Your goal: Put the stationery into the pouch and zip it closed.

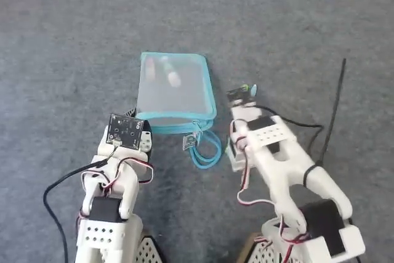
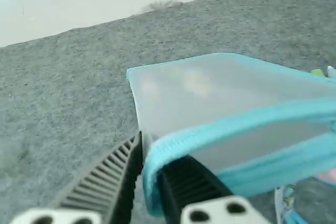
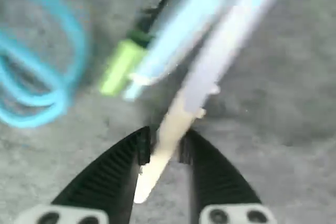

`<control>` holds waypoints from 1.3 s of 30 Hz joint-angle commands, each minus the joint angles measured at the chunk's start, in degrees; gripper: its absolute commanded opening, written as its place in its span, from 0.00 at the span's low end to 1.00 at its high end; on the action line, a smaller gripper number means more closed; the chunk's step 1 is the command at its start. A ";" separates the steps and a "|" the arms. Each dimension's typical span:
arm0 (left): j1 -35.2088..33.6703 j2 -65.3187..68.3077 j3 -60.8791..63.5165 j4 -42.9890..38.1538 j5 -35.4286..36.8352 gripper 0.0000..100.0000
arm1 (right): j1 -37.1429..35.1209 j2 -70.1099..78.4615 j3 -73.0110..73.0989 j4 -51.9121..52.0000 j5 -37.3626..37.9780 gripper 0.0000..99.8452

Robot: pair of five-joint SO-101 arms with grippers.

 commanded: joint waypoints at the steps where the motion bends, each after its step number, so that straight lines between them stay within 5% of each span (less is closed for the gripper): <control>1: -0.26 -0.88 -0.66 -1.49 -0.53 0.01 | 7.08 -3.12 -4.04 -0.31 4.66 0.04; 6: -0.26 -0.88 -0.66 -1.49 -0.53 0.01 | 13.41 -3.03 -12.31 0.75 8.88 0.04; 18: -0.26 -0.88 -0.66 -1.49 -0.53 0.01 | 13.49 2.07 -23.47 4.88 12.84 0.04; 26: -0.26 -0.88 -0.75 -1.49 -0.53 0.01 | 13.76 14.37 -26.81 5.05 17.23 0.23; 39: -0.18 -0.88 -0.92 -1.76 -0.53 0.01 | 13.32 17.01 -22.51 7.69 16.70 0.24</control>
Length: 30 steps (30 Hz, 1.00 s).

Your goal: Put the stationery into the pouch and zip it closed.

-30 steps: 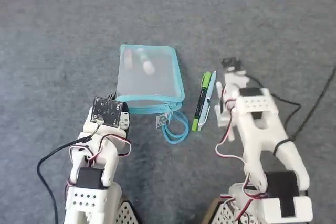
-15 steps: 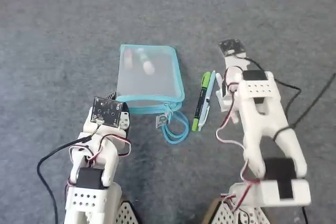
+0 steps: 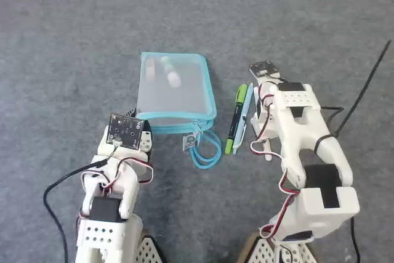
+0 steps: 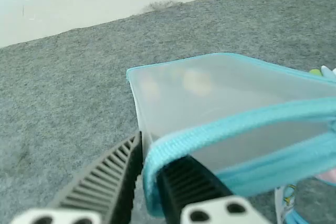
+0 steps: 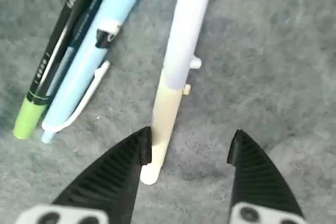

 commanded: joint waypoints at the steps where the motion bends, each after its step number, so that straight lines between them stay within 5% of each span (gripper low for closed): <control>1: -0.18 -0.88 -0.92 -1.76 -0.53 0.01 | 0.40 -0.31 1.32 0.66 0.09 0.24; 6: -0.18 -0.88 -0.84 -1.67 -0.53 0.01 | 0.48 -0.31 4.31 -1.45 -1.32 0.21; 17: -0.18 -0.88 -0.75 -1.67 -0.53 0.01 | 1.01 -0.92 4.57 0.22 -3.96 0.00; 25: -0.18 -0.88 -0.75 -1.76 -0.53 0.01 | 7.25 -12.26 4.31 7.43 -3.43 0.01; 30: -0.18 -0.88 -0.75 -1.76 -0.53 0.01 | 4.88 -26.95 5.71 15.87 0.35 0.01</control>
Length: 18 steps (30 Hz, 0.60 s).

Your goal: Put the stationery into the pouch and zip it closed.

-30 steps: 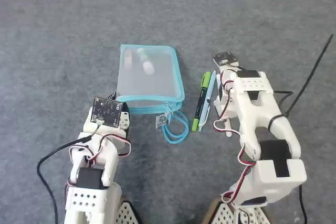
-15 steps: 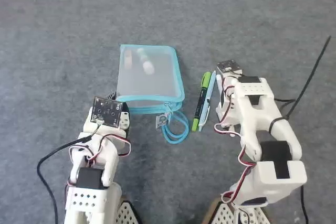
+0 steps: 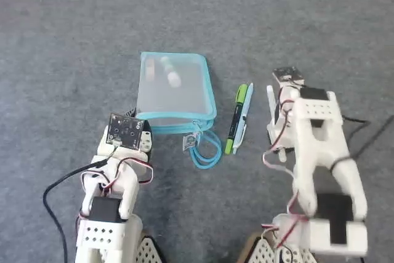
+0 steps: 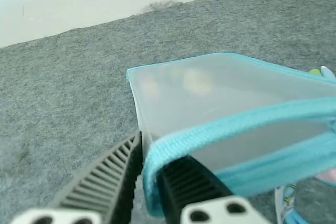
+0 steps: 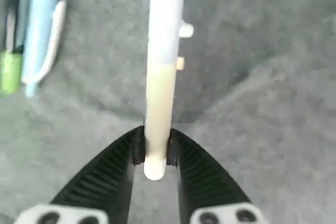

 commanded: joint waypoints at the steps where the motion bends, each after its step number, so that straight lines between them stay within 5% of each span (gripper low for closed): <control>1: -0.18 -0.88 -0.66 -1.76 -0.53 0.01 | -2.24 -13.67 -0.26 7.34 2.73 0.01; 11: -0.18 -0.88 -0.66 -1.85 -0.53 0.01 | -26.15 -42.33 -0.09 26.42 7.30 0.01; 18: -1.05 -0.79 -0.66 -2.73 -0.26 0.01 | -40.13 -44.26 1.32 26.59 8.44 0.01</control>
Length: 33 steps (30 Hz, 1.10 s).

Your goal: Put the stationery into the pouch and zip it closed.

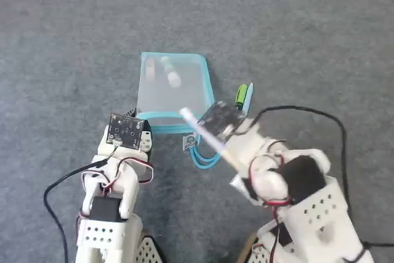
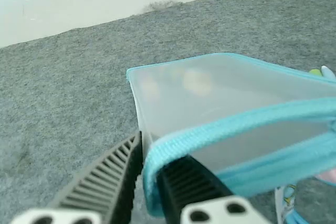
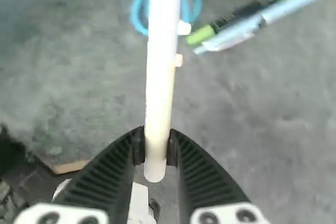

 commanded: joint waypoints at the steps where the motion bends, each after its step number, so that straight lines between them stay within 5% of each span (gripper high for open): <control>1: -1.23 -0.79 -0.66 -2.64 -0.18 0.01 | -6.37 0.57 -0.18 2.24 0.62 0.01; 16: -1.32 -0.70 -0.66 -2.81 -0.44 0.01 | -8.48 14.99 -2.11 -0.57 -2.29 0.01; 24: -1.32 -0.70 -0.66 -2.73 -0.44 0.01 | 2.42 22.99 -15.30 1.45 -5.01 0.01; 33: -1.32 -0.79 -0.66 -2.90 -0.53 0.01 | 1.54 24.04 -16.44 2.24 0.44 0.01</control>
